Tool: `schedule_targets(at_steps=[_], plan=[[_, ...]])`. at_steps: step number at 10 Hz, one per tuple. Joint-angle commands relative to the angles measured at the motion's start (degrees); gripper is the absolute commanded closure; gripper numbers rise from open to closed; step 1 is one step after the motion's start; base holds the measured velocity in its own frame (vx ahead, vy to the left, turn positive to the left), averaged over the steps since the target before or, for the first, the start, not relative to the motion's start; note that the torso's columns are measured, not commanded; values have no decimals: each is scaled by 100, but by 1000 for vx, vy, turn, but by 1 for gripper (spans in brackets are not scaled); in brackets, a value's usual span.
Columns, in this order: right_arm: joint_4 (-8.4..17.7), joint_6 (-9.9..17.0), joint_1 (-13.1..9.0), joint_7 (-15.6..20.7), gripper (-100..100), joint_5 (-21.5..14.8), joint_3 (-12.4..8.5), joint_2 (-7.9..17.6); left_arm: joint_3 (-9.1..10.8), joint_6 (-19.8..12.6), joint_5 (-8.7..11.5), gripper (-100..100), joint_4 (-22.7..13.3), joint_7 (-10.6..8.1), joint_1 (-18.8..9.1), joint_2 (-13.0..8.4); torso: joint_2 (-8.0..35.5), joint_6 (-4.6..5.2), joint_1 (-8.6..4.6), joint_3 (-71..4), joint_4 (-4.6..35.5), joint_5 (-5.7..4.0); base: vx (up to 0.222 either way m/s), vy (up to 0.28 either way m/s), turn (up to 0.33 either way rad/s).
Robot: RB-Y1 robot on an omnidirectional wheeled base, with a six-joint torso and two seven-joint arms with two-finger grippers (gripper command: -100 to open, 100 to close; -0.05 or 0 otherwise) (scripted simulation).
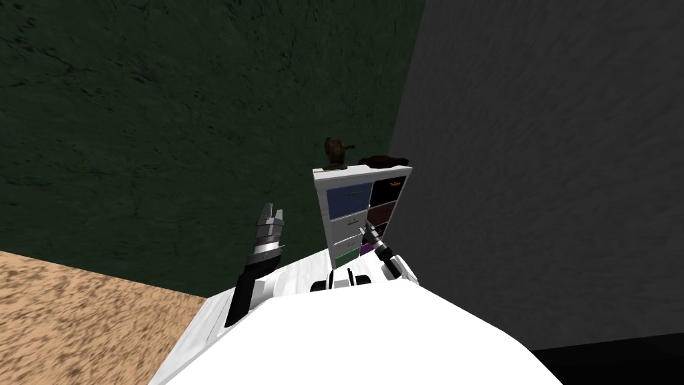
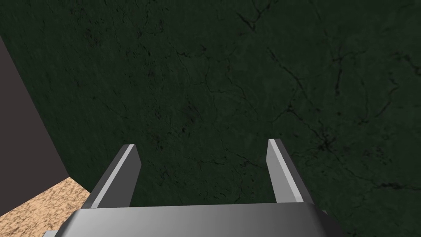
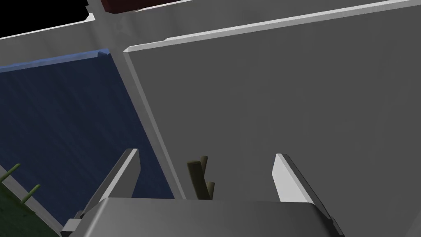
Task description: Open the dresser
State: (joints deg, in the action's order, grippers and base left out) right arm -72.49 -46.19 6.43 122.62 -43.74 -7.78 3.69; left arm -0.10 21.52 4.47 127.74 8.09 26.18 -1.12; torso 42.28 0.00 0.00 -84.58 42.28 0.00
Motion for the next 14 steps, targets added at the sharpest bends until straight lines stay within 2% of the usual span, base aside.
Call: schedule_targets(at_steps=[1,3,4,5,6,7,8,10,14], plan=[[18,29,-5,185,-100,-99,19,-326,0,0,0,0,0,0,0,0,1,0,2,1,1,1,-6,15,-9],[71,16,-22,287,-100,-140,13,-637,0,0,0,0,0,0,0,0,-1,0,-3,0,0,-1,-3,5,-12],[54,39,-38,245,-100,-133,18,-546,0,0,0,0,0,0,0,0,1,1,-2,0,0,0,0,0,0],[-16,224,-164,122,-100,-163,36,-502,0,0,0,0,0,0,0,0,0,1,-4,0,0,0,28,33,25],[-33,275,-201,86,-100,-170,41,-485,0,0,0,0,0,0,0,0,-9,-1,7,-5,-1,2,47,43,22],[-12,205,-162,135,-100,-161,34,-498,0,0,0,0,0,0,0,0,-10,0,8,-6,-3,3,21,18,2],[46,44,-33,248,100,-137,21,-560,0,0,0,0,0,0,0,0,2,1,-3,1,0,0,-31,-29,-33],[-59,191,-114,100,100,-170,61,-488,0,0,0,0,0,0,-1,0,0,-6,-8,3,-5,-6,-69,-31,-18],[-118,260,-142,13,100,-193,93,-437,0,0,0,0,0,0,-3,0,11,0,1,7,3,1,-162,-21,-13]])
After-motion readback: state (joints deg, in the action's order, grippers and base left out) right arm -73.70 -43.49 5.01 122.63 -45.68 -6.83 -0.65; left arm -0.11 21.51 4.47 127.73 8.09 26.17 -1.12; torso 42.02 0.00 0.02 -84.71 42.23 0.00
